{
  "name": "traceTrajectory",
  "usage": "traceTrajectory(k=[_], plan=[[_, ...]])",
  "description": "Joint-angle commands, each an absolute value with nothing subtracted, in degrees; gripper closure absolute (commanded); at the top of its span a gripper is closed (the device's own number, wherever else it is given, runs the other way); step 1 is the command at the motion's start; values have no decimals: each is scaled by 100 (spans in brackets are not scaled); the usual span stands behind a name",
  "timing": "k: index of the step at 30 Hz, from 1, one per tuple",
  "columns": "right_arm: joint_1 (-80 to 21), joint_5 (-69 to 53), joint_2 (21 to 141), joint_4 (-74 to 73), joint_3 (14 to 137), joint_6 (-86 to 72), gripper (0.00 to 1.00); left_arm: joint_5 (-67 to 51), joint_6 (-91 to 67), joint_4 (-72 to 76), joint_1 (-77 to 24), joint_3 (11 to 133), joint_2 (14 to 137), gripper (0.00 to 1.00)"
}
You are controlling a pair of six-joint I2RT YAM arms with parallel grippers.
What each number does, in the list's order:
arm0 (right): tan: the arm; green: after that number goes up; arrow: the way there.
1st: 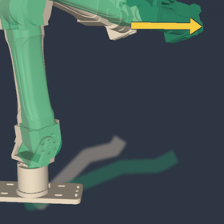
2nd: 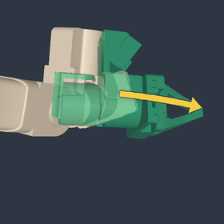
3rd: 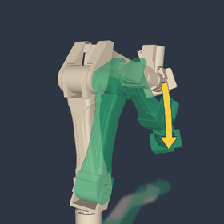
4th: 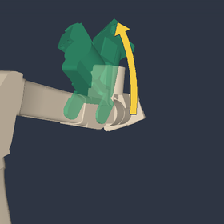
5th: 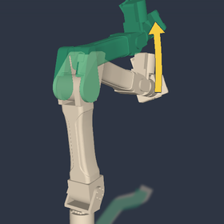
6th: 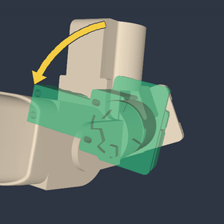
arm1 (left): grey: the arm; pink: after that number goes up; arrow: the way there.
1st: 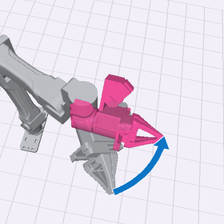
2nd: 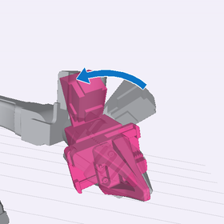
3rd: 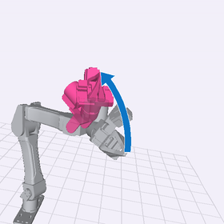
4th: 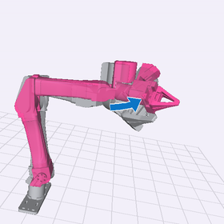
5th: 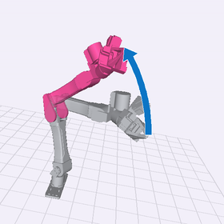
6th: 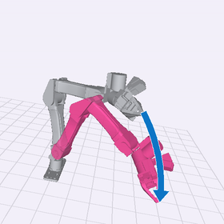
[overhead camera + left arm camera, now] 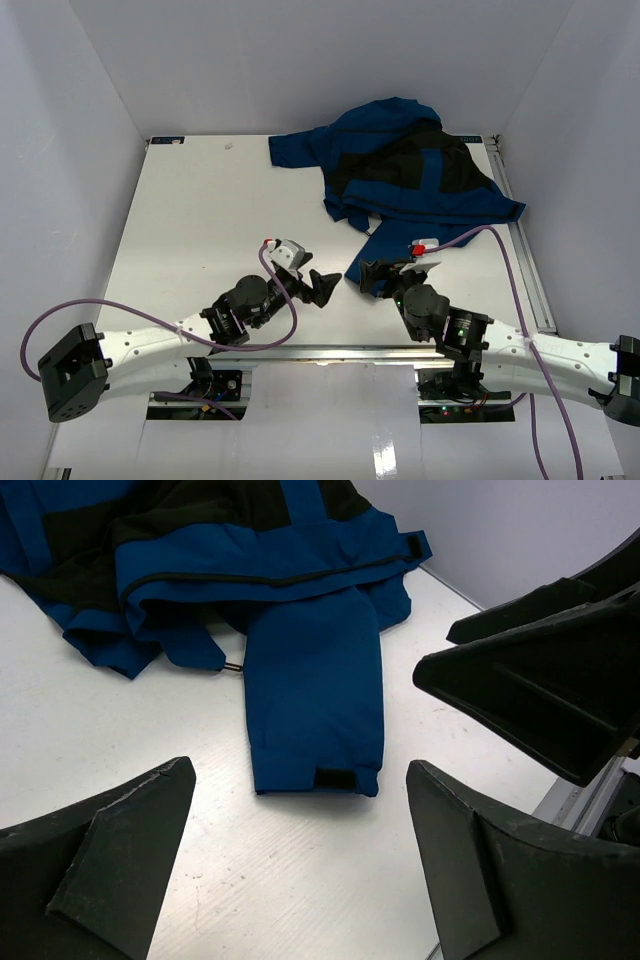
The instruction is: Zip up the jacket
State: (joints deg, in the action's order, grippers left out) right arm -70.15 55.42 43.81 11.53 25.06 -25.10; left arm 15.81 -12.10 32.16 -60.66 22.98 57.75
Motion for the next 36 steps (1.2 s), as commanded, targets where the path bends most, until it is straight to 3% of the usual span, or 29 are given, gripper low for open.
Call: traceTrajectory(k=[1,12,18,25,36], plan=[[-7040,5753,4321,1362,2747,-2568,10,1486,-1143,3266,-6082,2456,5822,2],[-6920,6346,4446,1423,2969,-2470,10,1927,-1132,3297,-6082,2392,5833,2],[-5101,5431,5260,1164,3822,-2815,10,2427,-1144,3239,-6082,2400,5845,2],[-3614,4809,7311,1099,5289,-2889,10,2602,-1176,3268,-6082,2340,5726,2],[-2402,3385,10461,456,7471,-4051,7,2765,-1271,3178,-6082,2310,5535,2]])
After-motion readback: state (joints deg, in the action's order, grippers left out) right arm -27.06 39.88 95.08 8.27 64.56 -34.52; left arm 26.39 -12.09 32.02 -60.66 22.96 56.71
